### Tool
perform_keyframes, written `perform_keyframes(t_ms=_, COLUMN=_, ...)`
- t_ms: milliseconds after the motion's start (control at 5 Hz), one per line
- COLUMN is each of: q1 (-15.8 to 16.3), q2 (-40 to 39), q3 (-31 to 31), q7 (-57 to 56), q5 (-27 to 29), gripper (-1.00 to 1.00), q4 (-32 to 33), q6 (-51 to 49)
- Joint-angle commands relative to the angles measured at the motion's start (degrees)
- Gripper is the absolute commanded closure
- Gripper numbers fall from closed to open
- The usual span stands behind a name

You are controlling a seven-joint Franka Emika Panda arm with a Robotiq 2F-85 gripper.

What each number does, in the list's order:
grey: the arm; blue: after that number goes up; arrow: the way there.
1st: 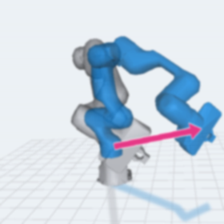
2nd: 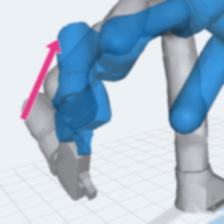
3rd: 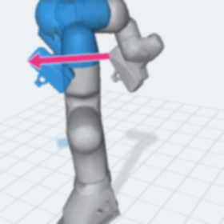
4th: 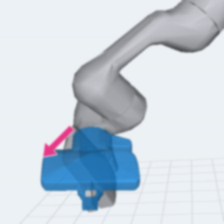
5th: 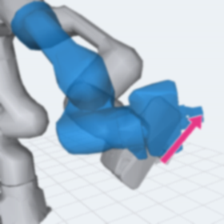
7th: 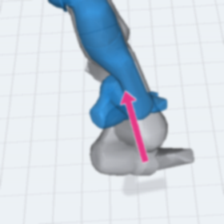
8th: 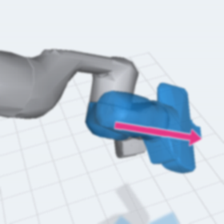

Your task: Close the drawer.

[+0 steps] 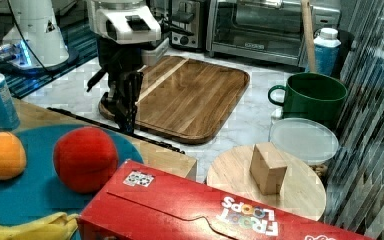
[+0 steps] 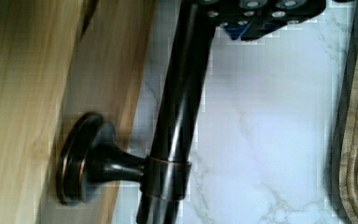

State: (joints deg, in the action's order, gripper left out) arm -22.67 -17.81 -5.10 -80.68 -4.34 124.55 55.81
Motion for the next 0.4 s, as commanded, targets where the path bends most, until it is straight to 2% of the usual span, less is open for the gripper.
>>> perform_keyframes(t_ms=200, q1=-3.3, q2=0.0, q3=-4.8, q7=2.1, q5=-3.9, gripper=1.0, q4=-9.2, q6=3.6)
perform_keyframes(t_ms=400, q1=-3.3, q2=0.0, q3=-4.8, q7=2.1, q5=-3.9, gripper=1.0, q4=-9.1, q6=3.6)
